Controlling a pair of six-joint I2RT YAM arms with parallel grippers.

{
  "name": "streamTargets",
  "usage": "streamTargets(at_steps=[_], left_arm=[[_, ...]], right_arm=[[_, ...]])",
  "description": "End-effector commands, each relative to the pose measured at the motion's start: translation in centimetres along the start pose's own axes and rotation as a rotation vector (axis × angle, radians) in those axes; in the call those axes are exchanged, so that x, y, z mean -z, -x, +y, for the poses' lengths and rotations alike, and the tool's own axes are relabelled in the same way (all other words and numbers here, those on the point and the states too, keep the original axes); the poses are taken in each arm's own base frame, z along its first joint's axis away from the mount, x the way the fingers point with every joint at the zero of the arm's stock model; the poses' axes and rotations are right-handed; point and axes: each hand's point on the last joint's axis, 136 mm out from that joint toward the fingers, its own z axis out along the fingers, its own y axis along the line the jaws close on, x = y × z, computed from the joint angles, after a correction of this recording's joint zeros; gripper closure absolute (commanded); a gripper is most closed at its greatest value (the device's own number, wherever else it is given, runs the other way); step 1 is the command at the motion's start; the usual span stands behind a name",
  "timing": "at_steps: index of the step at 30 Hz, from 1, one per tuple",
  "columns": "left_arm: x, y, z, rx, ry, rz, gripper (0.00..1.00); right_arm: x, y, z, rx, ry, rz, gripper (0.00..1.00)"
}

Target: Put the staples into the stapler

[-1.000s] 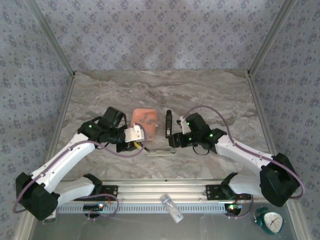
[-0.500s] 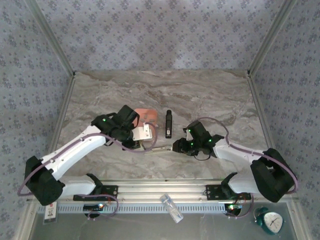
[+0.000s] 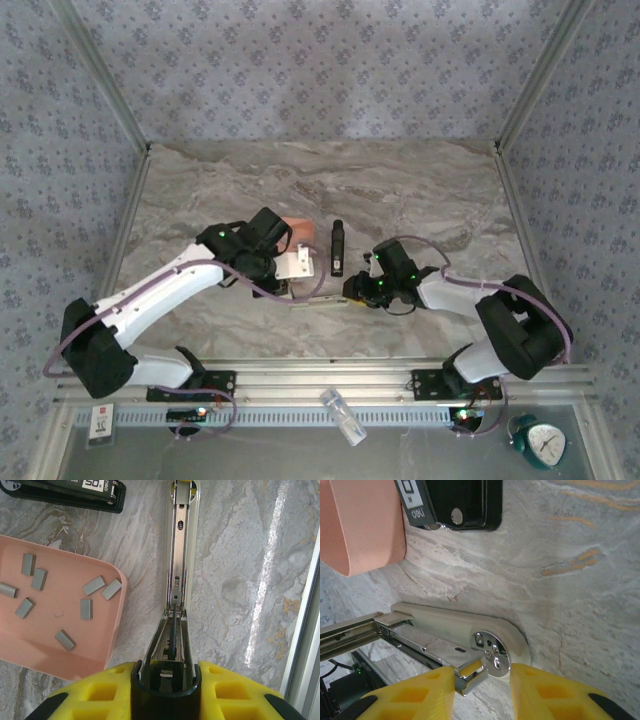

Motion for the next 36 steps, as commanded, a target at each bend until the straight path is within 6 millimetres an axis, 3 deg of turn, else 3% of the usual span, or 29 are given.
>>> streamTargets(at_steps=[1, 10, 21, 36], left_arm=[[0.6, 2.5, 0.4, 0.029, -0.007, -0.066, 0.79], [0.0, 6.0, 1.3, 0.103, -0.011, -0.154, 0.79], [-3.3, 9.9, 2.6, 0.195, -0.015, -0.188, 0.80], [-8.9, 10.3, 1.8, 0.156, -0.065, -0.074, 0.81]], right_arm=[[-0.7, -0.2, -0.4, -0.014, -0.002, 0.028, 0.68], [-1.6, -1.0, -0.9, -0.032, 0.017, 0.050, 0.74], [-2.2, -1.0, -0.3, -0.050, 0.089, 0.040, 0.75], [-2.1, -1.3, -0.4, -0.079, 0.151, 0.019, 0.76]])
